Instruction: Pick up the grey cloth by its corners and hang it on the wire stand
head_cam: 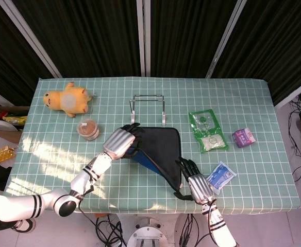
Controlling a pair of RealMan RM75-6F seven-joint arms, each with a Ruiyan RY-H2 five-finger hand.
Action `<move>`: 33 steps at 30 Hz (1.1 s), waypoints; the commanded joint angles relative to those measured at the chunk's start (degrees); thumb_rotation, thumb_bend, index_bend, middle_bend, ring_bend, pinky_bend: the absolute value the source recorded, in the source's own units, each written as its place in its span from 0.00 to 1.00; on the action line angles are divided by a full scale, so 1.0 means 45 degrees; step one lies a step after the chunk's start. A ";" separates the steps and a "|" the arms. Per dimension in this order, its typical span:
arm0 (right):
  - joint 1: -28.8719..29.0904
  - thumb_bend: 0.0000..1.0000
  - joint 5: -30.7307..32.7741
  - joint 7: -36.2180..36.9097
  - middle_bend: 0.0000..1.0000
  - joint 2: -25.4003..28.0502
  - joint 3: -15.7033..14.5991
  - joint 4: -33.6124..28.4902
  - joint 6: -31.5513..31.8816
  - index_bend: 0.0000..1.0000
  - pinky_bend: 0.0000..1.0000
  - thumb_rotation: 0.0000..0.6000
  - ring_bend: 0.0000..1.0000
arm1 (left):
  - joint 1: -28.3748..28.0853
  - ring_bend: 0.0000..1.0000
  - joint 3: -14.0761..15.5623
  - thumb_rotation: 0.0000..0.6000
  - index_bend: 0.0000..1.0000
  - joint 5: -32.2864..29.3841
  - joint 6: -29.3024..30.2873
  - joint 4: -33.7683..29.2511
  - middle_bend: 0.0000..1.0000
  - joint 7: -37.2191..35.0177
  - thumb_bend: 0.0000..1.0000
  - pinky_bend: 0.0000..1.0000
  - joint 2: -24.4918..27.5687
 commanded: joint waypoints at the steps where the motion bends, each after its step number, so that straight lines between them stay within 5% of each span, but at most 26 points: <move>1: -0.0058 0.03 -0.0039 0.0146 0.00 -0.0065 0.0036 0.0150 0.0141 0.00 0.00 1.00 0.00 | -0.0024 0.11 0.0013 1.00 0.82 -0.0017 -0.0003 0.0036 0.22 -0.0027 0.43 0.24 0.0007; 12: 0.0014 0.05 0.0962 -0.0222 0.00 0.0175 0.0404 -0.0207 -0.0591 0.00 0.00 1.00 0.00 | -0.0080 0.11 0.0081 1.00 0.83 -0.0071 0.0063 -0.0013 0.22 -0.0097 0.43 0.24 0.0081; 16: 0.0158 0.24 0.1377 -0.0174 0.00 0.0231 0.0674 -0.0537 -0.0976 0.02 0.00 1.00 0.00 | -0.0093 0.11 0.0115 1.00 0.83 -0.0064 0.0077 -0.0075 0.22 -0.0127 0.43 0.24 0.0108; 21: 0.0439 0.43 0.1456 0.0473 0.00 0.0391 0.0867 -0.0874 -0.1302 0.44 0.00 1.00 0.00 | -0.0094 0.11 0.0164 1.00 0.83 -0.0096 0.0094 -0.0107 0.22 -0.0143 0.43 0.24 0.0151; 27: 0.0673 0.48 0.1656 0.1205 0.01 0.0655 0.1132 -0.1380 -0.1553 0.85 0.00 1.00 0.00 | -0.0085 0.11 0.0163 1.00 0.83 -0.0183 0.0080 -0.0178 0.22 -0.0295 0.43 0.24 0.0234; 33: 0.0816 0.50 0.1545 0.1508 0.08 0.0907 0.1607 -0.1698 -0.1087 1.00 0.00 1.00 0.00 | 0.0008 0.11 0.0139 1.00 0.83 -0.0272 0.0105 -0.0346 0.22 -0.0670 0.43 0.24 0.0394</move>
